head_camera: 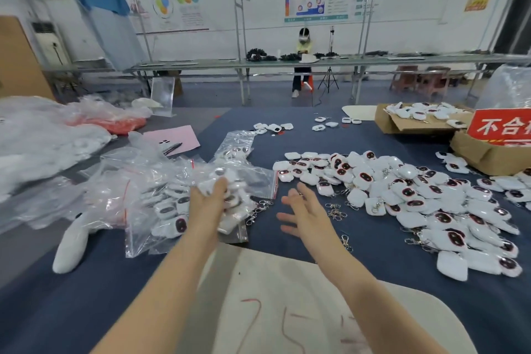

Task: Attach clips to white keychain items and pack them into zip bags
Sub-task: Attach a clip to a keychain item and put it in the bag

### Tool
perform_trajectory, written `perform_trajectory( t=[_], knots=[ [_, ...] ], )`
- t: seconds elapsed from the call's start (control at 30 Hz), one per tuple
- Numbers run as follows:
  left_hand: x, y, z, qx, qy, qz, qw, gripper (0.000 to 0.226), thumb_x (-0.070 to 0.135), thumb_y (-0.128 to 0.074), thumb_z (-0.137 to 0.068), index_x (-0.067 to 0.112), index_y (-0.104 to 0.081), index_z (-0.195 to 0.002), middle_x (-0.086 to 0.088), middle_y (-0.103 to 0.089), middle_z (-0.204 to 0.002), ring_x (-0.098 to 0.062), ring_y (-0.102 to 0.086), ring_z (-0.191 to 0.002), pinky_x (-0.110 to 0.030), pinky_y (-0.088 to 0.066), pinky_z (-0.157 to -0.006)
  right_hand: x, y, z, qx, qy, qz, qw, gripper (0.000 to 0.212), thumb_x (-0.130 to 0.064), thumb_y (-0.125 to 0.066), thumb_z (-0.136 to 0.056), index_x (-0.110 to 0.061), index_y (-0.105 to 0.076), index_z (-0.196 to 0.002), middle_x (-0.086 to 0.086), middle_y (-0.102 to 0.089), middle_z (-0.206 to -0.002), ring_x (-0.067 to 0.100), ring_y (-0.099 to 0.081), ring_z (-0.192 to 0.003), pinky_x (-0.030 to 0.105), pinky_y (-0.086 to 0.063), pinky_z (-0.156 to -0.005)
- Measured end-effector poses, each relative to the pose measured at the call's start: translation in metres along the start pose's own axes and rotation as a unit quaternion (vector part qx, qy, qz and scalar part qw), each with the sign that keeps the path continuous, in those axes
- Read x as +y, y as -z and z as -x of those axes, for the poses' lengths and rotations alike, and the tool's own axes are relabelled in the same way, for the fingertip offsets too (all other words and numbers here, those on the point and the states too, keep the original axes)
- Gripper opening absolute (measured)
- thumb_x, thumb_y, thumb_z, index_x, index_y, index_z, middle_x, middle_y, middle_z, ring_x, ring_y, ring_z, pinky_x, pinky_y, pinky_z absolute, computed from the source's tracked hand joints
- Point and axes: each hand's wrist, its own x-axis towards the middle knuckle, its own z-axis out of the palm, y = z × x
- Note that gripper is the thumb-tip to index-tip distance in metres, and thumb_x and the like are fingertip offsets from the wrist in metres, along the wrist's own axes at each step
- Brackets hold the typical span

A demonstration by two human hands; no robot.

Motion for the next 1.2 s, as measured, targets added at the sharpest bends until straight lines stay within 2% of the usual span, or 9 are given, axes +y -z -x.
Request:
perform_trajectory(
  t=[0.17, 0.3, 0.4, 0.5, 0.63, 0.8, 0.9, 1.0, 1.2],
  knots=[
    [0.000, 0.015, -0.042, 0.095, 0.046, -0.108, 0.988, 0.053, 0.024, -0.059, -0.096, 0.002, -0.042, -0.141, -0.022, -0.056, -0.136, -0.039, -0.058, -0.114, -0.046, -0.051, -0.094, 0.012, 0.036, 0.007, 0.047, -0.037, 0.027, 0.998, 0.044, -0.032, -0.051, -0.103, -0.033, -0.041, -0.145, -0.006, -0.064, -0.117, 0.011, -0.070, -0.096, 0.024, -0.057, -0.076],
    [0.004, 0.001, -0.031, 0.139, -0.069, -0.219, 0.963, 0.071, 0.018, -0.055, -0.097, 0.003, -0.020, -0.156, -0.028, -0.018, -0.160, -0.043, -0.023, -0.146, -0.052, -0.031, -0.115, 0.027, 0.061, 0.011, 0.088, -0.043, 0.095, 0.991, 0.039, -0.026, -0.047, -0.102, -0.034, -0.045, -0.141, -0.009, -0.065, -0.106, 0.009, -0.072, -0.083, 0.032, -0.058, -0.085],
    [-0.001, -0.012, -0.022, 0.082, -0.218, -0.336, 0.913, 0.057, 0.011, -0.053, -0.097, 0.003, -0.034, -0.150, -0.024, -0.019, -0.160, -0.039, -0.023, -0.147, -0.048, -0.031, -0.115, 0.032, 0.069, 0.007, 0.113, -0.043, 0.088, 0.989, 0.036, -0.019, -0.046, -0.102, -0.029, -0.050, -0.137, -0.002, -0.066, -0.101, 0.011, -0.073, -0.072, 0.041, -0.060, -0.087],
    [-0.010, -0.032, -0.022, -0.048, -0.292, -0.490, 0.820, 0.044, 0.012, -0.053, -0.097, 0.005, -0.050, -0.140, -0.020, -0.034, -0.153, -0.036, -0.035, -0.139, -0.047, -0.034, -0.114, 0.034, 0.068, 0.003, 0.121, -0.036, 0.088, 0.988, 0.034, -0.018, -0.043, -0.103, -0.028, -0.051, -0.134, 0.001, -0.067, -0.101, 0.011, -0.072, -0.068, 0.034, -0.062, -0.076],
    [-0.027, -0.066, -0.027, -0.160, -0.258, -0.590, 0.748, 0.045, 0.027, -0.047, -0.103, 0.009, -0.043, -0.144, -0.015, -0.044, -0.148, -0.035, -0.045, -0.131, -0.043, -0.041, -0.104, 0.037, 0.068, 0.009, 0.132, -0.003, 0.085, 0.988, 0.032, -0.015, -0.040, -0.103, -0.030, -0.057, -0.126, -0.002, -0.069, -0.098, 0.011, -0.070, -0.066, 0.027, -0.059, -0.066],
    [-0.053, -0.093, -0.037, -0.101, -0.210, -0.680, 0.695, 0.052, 0.046, -0.050, -0.101, 0.008, -0.047, -0.136, -0.017, -0.054, -0.139, -0.036, -0.050, -0.128, -0.044, -0.045, -0.098, 0.041, 0.069, 0.015, 0.170, 0.039, 0.071, 0.982, 0.038, -0.009, -0.038, -0.100, -0.035, -0.065, -0.108, -0.006, -0.068, -0.083, 0.008, -0.064, -0.060, 0.020, -0.053, -0.059],
    [-0.054, -0.101, -0.042, -0.080, -0.205, -0.681, 0.698, 0.037, 0.032, -0.046, -0.104, 0.008, -0.054, -0.130, -0.016, -0.057, -0.134, -0.035, -0.053, -0.125, -0.044, -0.046, -0.095, 0.040, 0.067, 0.014, 0.180, 0.046, 0.077, 0.980, 0.037, -0.011, -0.039, -0.099, -0.037, -0.065, -0.103, -0.009, -0.067, -0.081, 0.005, -0.062, -0.058, 0.019, -0.052, -0.059],
    [-0.047, -0.099, -0.043, -0.063, -0.191, -0.630, 0.750, 0.034, 0.032, -0.042, -0.105, 0.008, -0.063, -0.115, -0.015, -0.067, -0.116, -0.036, -0.063, -0.108, -0.040, -0.045, -0.079, 0.041, 0.066, 0.016, 0.189, 0.058, 0.094, 0.976, 0.036, -0.015, -0.040, -0.099, -0.042, -0.064, -0.102, -0.014, -0.067, -0.083, 0.005, -0.064, -0.059, 0.026, -0.056, -0.066],
    [-0.017, -0.096, -0.018, -0.120, -0.291, -0.412, 0.855, 0.012, 0.025, -0.053, -0.102, 0.016, -0.059, -0.097, -0.002, -0.068, -0.097, -0.028, -0.064, -0.093, -0.039, -0.049, -0.080, 0.038, 0.066, 0.019, 0.225, 0.095, 0.105, 0.964, 0.034, -0.020, -0.040, -0.100, -0.047, -0.061, -0.100, -0.017, -0.067, -0.086, 0.005, -0.066, -0.066, 0.034, -0.056, -0.072]
  ],
)
